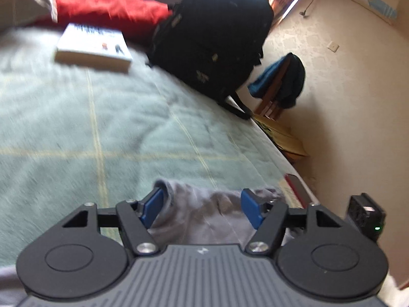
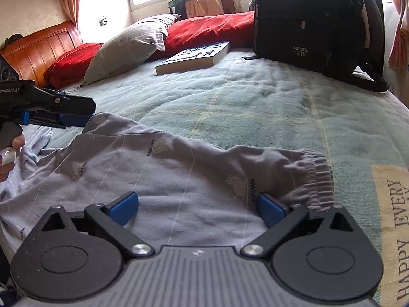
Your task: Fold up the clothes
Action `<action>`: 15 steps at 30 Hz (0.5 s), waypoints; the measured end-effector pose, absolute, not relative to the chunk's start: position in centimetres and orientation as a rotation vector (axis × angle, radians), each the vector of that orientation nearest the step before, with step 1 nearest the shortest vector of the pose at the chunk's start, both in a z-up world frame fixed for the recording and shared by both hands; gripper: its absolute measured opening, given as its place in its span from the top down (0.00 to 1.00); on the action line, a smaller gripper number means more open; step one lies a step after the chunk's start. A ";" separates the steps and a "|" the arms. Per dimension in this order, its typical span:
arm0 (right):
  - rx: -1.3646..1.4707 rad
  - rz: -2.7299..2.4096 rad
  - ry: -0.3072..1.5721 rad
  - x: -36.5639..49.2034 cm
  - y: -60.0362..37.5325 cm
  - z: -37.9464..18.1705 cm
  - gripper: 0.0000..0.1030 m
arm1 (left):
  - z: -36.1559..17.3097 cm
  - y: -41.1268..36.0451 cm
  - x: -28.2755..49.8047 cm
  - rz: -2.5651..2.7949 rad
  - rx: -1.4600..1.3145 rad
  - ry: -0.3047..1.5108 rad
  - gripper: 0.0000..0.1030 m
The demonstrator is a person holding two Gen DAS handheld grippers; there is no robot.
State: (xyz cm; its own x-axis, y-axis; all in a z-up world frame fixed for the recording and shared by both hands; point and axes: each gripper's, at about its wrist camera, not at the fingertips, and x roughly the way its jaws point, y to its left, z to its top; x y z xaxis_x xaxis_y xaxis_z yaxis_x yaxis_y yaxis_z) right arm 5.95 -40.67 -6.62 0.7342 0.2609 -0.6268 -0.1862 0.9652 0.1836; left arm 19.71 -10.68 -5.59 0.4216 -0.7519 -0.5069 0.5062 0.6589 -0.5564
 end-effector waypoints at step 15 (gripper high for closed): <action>0.142 0.225 0.698 5.9 -40.6 -6.5 0.00 | -7.4 -10.9 27.0 -0.763 -0.493 0.916 0.31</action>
